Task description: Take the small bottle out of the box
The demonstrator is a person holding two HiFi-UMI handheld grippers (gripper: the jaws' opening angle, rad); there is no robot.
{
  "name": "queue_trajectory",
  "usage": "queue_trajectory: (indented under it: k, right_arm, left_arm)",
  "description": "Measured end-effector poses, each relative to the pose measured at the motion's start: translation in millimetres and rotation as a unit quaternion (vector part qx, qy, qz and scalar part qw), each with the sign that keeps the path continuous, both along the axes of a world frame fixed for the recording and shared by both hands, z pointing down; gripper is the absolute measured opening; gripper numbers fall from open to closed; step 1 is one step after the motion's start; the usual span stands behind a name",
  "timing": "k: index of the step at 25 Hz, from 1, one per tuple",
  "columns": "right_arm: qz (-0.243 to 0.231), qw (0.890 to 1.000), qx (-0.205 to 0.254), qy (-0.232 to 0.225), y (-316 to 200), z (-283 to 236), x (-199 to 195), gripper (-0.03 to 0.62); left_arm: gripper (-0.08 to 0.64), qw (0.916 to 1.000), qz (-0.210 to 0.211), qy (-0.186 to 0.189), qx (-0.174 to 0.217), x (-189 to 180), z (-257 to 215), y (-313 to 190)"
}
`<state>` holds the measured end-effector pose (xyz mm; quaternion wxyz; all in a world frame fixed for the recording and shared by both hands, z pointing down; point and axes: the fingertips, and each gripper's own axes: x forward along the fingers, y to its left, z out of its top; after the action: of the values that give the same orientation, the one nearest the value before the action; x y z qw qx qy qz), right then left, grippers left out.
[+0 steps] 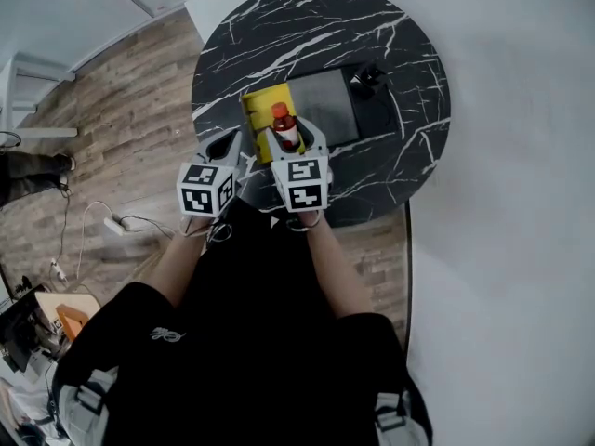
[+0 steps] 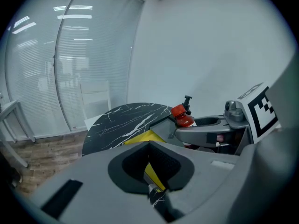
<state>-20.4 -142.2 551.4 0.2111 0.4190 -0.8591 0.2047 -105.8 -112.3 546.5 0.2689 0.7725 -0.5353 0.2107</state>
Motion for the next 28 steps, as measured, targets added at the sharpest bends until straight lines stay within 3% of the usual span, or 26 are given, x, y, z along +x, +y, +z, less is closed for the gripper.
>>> queue_trajectory:
  k: [13,28]
  right_arm:
    - [-0.005,0.996,0.083,-0.033,11,-59,21,0.212]
    - [-0.011,0.981,0.182,-0.069,28,-150,43,0.212]
  left_arm:
    - [-0.002,0.9969,-0.024,-0.002,0.075,20,-53,11]
    - [-0.002,0.9865,-0.028,0.008,0.161,43,-127,21]
